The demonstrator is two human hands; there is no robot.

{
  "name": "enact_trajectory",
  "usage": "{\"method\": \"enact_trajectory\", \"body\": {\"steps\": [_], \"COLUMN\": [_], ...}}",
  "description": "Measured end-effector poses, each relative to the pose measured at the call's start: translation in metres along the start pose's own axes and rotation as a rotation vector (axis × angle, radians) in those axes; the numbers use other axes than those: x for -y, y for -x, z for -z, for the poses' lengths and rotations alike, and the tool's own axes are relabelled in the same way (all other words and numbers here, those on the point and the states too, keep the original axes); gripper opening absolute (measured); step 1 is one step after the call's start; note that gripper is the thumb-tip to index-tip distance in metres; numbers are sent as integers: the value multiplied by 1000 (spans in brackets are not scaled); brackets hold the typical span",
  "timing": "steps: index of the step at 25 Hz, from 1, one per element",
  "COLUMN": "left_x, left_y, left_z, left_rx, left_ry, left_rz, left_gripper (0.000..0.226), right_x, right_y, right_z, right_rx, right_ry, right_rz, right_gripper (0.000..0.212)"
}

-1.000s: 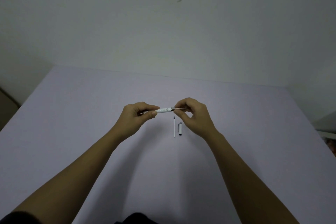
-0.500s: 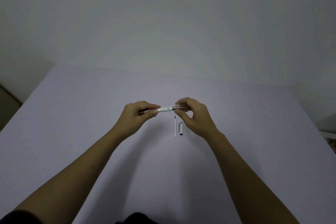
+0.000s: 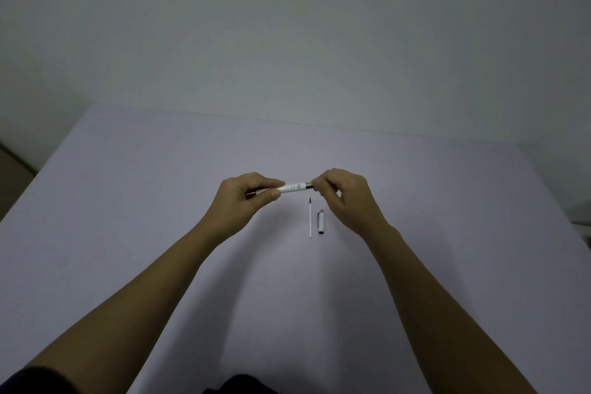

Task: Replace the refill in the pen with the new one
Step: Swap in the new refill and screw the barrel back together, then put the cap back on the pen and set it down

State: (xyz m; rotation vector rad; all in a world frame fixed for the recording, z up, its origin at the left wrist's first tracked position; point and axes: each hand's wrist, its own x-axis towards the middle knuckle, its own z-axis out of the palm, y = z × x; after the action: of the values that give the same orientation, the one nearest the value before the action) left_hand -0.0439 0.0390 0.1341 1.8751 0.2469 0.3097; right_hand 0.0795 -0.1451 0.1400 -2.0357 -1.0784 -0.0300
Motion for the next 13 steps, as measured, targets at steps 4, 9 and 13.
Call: {"method": "enact_trajectory", "body": {"steps": [4,9,13], "left_x": [7,15,18], "left_y": [-4,-8,-14], "left_z": [-1,-2,-7], "left_rx": [-23,-86,-121], "left_ry": [18,66,137], "left_rz": [41,91,132], "left_gripper": [16,17,19], "right_x": [-12,-56,-95], "right_y": [-3,3,21], "right_z": [-6,-31,-64], "right_rx": [45,-140,3], "right_ry": [-54,-80,104], "right_rz": [-95,-533,-791], "right_gripper": [30,27,24]}}
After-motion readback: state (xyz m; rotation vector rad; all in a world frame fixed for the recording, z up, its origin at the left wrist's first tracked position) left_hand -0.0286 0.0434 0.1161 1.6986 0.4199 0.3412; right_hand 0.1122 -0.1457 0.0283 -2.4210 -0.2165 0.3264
